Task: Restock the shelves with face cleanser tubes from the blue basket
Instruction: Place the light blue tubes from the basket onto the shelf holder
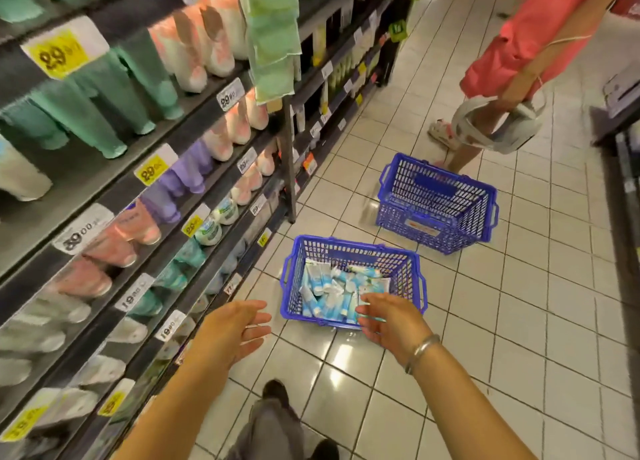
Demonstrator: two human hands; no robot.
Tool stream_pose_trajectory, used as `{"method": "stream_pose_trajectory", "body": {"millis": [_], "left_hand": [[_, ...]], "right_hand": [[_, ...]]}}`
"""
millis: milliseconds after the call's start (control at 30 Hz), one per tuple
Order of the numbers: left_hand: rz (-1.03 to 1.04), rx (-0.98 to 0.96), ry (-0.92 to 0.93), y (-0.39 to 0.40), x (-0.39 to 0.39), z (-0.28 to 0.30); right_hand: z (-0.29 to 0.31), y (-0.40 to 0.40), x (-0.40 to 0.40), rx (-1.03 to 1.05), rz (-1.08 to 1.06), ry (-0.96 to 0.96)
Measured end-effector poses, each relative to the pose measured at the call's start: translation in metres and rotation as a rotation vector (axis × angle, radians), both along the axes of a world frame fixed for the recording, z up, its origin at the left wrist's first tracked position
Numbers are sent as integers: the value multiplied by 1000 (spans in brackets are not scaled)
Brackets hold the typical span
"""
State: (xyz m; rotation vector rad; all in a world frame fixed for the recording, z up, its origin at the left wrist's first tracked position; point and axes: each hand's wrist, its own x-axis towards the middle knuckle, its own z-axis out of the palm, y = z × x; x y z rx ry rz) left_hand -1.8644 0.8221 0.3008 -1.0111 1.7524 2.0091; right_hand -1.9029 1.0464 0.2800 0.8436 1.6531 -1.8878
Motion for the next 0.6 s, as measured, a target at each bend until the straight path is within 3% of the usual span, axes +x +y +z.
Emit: {"method": "stream_pose_trajectory", "body": {"millis": [300,600], "left_hand": [[-108,-81,-189,30,-110,-87],[-215,-97,-330,31,-219,-199]], "right_hand": [[-99,28,-84,154,11,-243],[-215,44,-179,358,133,-323]]}}
